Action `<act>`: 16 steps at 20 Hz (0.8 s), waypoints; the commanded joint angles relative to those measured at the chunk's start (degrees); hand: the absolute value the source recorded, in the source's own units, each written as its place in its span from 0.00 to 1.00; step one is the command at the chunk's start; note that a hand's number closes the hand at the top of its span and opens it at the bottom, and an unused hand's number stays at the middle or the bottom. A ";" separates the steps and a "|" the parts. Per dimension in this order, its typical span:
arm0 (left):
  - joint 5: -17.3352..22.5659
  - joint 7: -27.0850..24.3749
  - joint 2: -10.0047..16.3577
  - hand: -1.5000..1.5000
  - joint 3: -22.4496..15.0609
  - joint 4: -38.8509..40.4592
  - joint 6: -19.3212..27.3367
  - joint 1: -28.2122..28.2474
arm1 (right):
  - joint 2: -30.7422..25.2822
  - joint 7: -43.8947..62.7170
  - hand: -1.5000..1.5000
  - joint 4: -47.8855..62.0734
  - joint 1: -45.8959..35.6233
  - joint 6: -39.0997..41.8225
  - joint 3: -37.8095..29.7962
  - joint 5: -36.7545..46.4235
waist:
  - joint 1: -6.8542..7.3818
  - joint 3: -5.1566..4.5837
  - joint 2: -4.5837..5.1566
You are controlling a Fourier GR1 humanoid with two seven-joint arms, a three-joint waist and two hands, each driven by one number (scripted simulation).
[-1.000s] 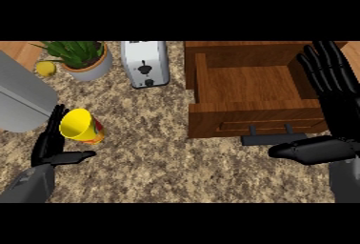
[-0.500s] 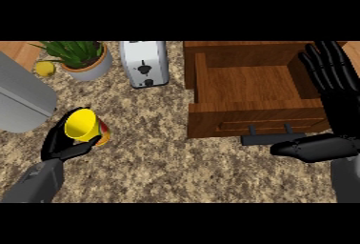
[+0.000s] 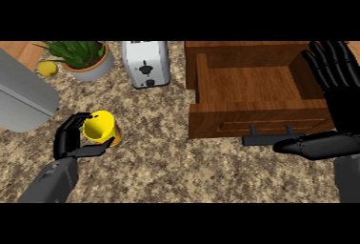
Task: Pick up the cup, place it into the drawer and close the drawer
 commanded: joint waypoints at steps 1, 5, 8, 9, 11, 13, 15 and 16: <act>0.61 -9.55 -5.68 1.00 1.76 0.05 10.97 2.44 | -0.04 1.09 0.00 -1.10 0.81 -0.12 -0.78 -1.07 | 0.38 -0.05 -0.26; 3.46 -10.16 -4.81 1.00 2.83 -2.82 -4.27 0.21 | -1.61 -0.42 0.00 -0.55 2.01 1.35 -2.75 -1.96 | 0.75 0.00 -0.49; 2.73 -6.48 -6.40 1.00 0.56 -4.90 -7.69 -3.44 | -0.14 1.32 0.00 0.82 -1.14 -1.26 -0.79 0.52 | 1.47 0.03 -0.55; 2.30 -5.36 -4.11 1.00 -0.48 -6.55 -10.87 -2.58 | -0.51 -1.71 0.00 0.98 2.36 0.62 -1.84 -0.36 | 1.80 0.13 -0.81; 1.31 -4.01 -7.83 1.00 -2.39 -8.06 -7.95 -4.75 | -0.25 1.24 0.00 -1.41 1.19 -0.77 -0.59 0.61 | 1.77 0.13 -0.96; 0.56 1.07 -6.19 1.00 -4.30 -11.16 -9.07 -7.02 | -1.07 0.45 0.00 -0.21 1.85 0.38 -2.29 -0.99 | 2.27 0.21 -1.16; 1.53 2.21 -10.24 1.00 -4.22 -13.87 -4.73 -10.78 | -0.52 0.01 0.00 -2.70 5.19 0.40 -0.90 0.66 | 1.80 0.21 -1.26; 1.51 5.78 -11.98 1.00 -5.70 -17.27 -4.06 -9.15 | -0.88 1.37 0.00 -1.01 2.17 -0.67 -1.89 0.39 | 2.80 0.23 -1.37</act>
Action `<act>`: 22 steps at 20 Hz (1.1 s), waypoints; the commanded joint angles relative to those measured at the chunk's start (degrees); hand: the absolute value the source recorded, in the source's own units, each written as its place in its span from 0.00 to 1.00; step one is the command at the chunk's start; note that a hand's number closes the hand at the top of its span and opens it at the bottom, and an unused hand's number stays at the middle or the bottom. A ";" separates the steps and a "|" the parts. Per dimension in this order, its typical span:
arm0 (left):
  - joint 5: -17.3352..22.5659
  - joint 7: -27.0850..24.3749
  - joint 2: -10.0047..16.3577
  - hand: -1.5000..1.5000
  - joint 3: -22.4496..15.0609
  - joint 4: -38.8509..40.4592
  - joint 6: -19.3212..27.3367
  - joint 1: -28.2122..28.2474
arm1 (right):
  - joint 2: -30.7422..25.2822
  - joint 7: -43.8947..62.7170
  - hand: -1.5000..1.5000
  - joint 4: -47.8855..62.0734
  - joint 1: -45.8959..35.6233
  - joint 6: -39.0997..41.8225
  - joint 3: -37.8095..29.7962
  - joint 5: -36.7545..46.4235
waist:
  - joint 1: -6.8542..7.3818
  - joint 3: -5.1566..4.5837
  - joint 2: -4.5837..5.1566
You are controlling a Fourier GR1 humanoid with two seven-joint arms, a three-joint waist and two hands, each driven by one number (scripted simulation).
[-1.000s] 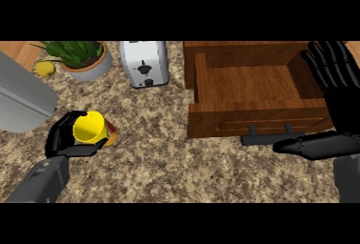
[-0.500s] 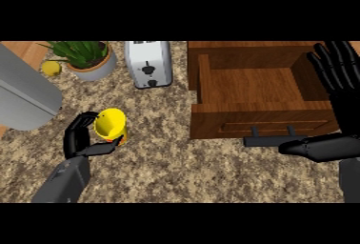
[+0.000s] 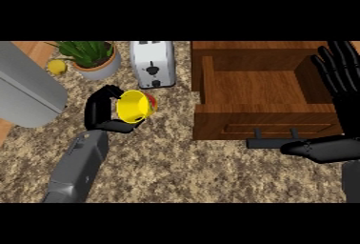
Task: Pick up the cup, place it into the drawer and close the drawer
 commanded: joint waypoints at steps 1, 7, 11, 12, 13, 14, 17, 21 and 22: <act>-0.60 3.73 -5.28 1.00 -3.47 -6.83 1.13 -3.62 | -0.29 0.75 0.00 -1.60 1.15 -0.22 -0.46 0.08 | 0.57 0.06 -0.37; 0.63 20.00 -5.75 1.00 -7.50 -16.81 2.92 -11.61 | 0.43 -0.13 0.00 0.93 -1.27 -0.94 0.87 1.97 | 0.78 0.03 -0.28; 4.43 29.18 -5.81 1.00 -12.08 -19.74 10.63 -18.28 | 0.99 -4.28 0.00 2.18 1.29 -0.18 0.16 2.10 | -0.05 0.04 -0.20; 4.29 28.84 -5.82 1.00 -13.12 -17.89 11.43 -18.75 | 1.89 -1.85 0.00 2.71 -1.14 -2.32 1.60 3.92 | -0.23 0.00 0.09; 5.12 33.18 -5.83 1.00 -15.07 -22.15 13.99 -20.16 | -0.06 -1.12 0.00 2.55 -1.17 -0.71 -0.53 1.71 | 0.04 0.02 -0.27; 5.39 34.50 -5.83 1.00 -15.95 -21.79 14.05 -20.90 | -0.60 -1.51 0.00 3.61 -1.58 0.30 -1.33 0.42 | -0.13 0.02 -0.05; 6.30 39.00 -5.84 1.00 -17.84 -19.81 18.23 -25.92 | -0.17 -3.98 0.00 4.90 -2.43 -0.35 -1.40 1.57 | -0.57 0.02 0.17; 7.53 41.05 -5.85 1.00 -19.17 -8.64 23.55 -33.90 | -0.97 -5.70 0.00 4.19 0.10 2.26 -2.10 -0.33 | -2.89 0.05 0.79; 8.63 44.11 -5.85 1.00 -20.14 -7.86 24.78 -36.15 | 0.23 -4.90 0.00 4.84 -2.14 0.55 0.12 2.05 | -2.50 0.04 0.74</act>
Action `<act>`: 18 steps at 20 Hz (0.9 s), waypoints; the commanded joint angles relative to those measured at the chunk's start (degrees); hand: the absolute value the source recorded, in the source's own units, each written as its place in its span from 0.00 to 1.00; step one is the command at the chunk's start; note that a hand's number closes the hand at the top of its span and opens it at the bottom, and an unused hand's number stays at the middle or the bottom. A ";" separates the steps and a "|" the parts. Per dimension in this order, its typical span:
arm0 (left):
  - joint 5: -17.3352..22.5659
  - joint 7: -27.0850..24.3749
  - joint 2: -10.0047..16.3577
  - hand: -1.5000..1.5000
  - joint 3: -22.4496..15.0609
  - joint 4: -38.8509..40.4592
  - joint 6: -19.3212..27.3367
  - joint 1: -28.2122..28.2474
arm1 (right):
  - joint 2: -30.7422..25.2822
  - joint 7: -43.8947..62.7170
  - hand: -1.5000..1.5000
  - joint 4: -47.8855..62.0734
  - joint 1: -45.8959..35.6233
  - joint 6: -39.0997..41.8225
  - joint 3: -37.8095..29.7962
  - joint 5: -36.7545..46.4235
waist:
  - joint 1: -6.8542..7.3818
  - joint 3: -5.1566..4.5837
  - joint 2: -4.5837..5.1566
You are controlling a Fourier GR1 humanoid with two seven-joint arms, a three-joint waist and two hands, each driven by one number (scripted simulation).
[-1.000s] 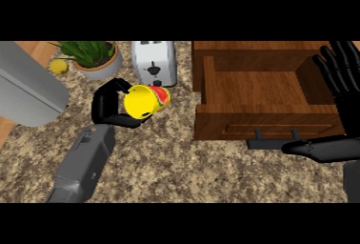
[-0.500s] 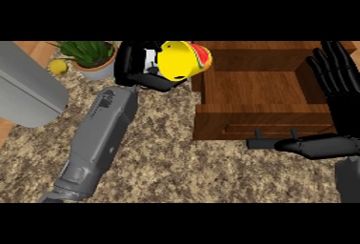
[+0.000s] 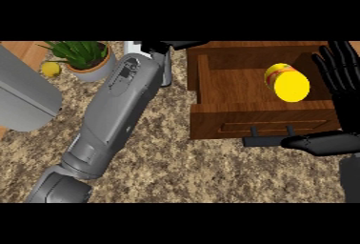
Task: Pick up the cup, place it into the drawer and close the drawer
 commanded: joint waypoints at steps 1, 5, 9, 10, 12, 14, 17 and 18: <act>3.07 3.58 -0.05 1.00 -4.56 8.55 5.46 -6.85 | 0.85 2.11 0.00 -0.88 -2.64 -0.88 1.98 0.59 | -1.88 -0.01 0.47; 4.69 3.46 -0.05 1.00 -7.89 14.95 7.75 -8.82 | -0.86 3.85 0.00 -0.54 -4.60 0.48 0.19 -2.04 | -2.72 0.00 0.72; 6.21 5.21 -0.05 1.00 -9.70 20.47 5.33 -10.55 | 1.48 -1.23 0.00 0.85 -2.01 0.88 2.44 -0.11 | -4.56 0.08 1.54; 5.58 5.64 -0.05 1.00 -11.32 21.64 4.45 -10.59 | 1.40 1.38 0.00 -0.90 -3.09 -0.23 2.58 -0.06 | -4.78 0.04 1.40; 6.28 8.57 -0.05 1.00 -14.05 22.87 2.85 -10.77 | 1.14 0.57 0.00 -0.09 -4.12 0.63 3.34 0.29 | -6.12 0.08 1.71; 6.11 8.43 -0.05 1.00 -16.59 23.39 1.73 -10.32 | 1.43 -1.05 0.00 0.69 -3.32 1.50 3.70 0.16 | -6.81 0.12 1.88; 7.60 7.81 -0.05 1.00 -18.93 23.11 1.62 -8.38 | 0.54 -0.50 0.00 1.74 -5.74 2.42 2.64 -1.66 | -8.26 0.12 2.19; 7.76 8.46 -0.05 1.00 -20.02 22.95 1.21 -8.37 | 1.28 0.17 0.00 0.67 -5.24 2.11 4.73 -0.15 | -9.10 0.10 2.22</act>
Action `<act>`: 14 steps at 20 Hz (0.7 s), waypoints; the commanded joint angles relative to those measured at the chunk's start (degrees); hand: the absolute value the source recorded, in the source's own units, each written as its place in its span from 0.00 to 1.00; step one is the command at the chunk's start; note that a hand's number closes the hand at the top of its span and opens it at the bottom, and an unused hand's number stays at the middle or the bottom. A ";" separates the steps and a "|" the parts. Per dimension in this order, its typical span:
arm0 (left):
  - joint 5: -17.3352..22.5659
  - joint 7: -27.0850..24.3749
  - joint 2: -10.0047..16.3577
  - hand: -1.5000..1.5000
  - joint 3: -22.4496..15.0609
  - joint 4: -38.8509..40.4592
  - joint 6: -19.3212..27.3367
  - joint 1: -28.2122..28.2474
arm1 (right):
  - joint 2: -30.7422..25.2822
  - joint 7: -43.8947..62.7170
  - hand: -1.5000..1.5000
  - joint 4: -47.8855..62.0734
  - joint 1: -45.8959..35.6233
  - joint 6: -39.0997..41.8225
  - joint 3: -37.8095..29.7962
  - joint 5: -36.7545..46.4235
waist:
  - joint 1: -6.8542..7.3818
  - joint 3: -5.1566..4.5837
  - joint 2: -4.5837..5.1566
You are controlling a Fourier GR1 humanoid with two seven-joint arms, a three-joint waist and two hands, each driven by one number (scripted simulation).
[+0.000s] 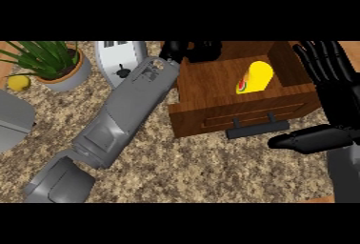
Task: Pick up the cup, place it into the drawer and close the drawer
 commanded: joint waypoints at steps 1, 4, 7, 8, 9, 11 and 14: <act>0.84 0.36 -0.01 0.00 -3.71 1.25 -1.59 0.68 | 1.75 -1.42 0.00 0.27 0.37 -0.70 1.92 1.59 | -1.41 0.00 0.46; 4.94 -3.27 -0.01 0.00 -2.74 -1.69 0.05 3.56 | 1.03 -0.46 0.00 0.79 -2.05 1.27 2.11 -0.62 | -3.12 -0.07 0.76; 8.13 -5.96 -0.01 0.00 -1.28 -2.33 -0.45 4.93 | 1.36 -0.56 0.00 2.03 -2.33 5.93 3.23 -5.70 | -2.75 -0.07 1.07; 9.37 -7.13 -0.01 0.00 -1.06 -3.17 -0.40 5.64 | 1.16 0.89 0.00 0.94 -3.19 7.61 4.53 -7.15 | -3.15 -0.13 0.85; 10.42 -8.40 -0.01 0.00 -0.98 -4.33 -0.64 5.34 | 2.61 1.21 1.00 1.57 -3.93 8.15 6.82 -7.36 | -3.12 -0.17 1.05; 12.98 -9.12 -0.01 0.00 -0.46 -6.04 -2.72 4.39 | 1.25 0.49 1.00 1.52 -4.58 12.80 8.53 -9.39 | -3.05 -0.15 0.90; 15.74 -12.77 -0.01 0.00 0.86 -6.95 -1.47 3.66 | 0.22 3.33 1.00 1.68 -2.71 17.67 11.26 -13.20 | -2.36 -0.14 0.46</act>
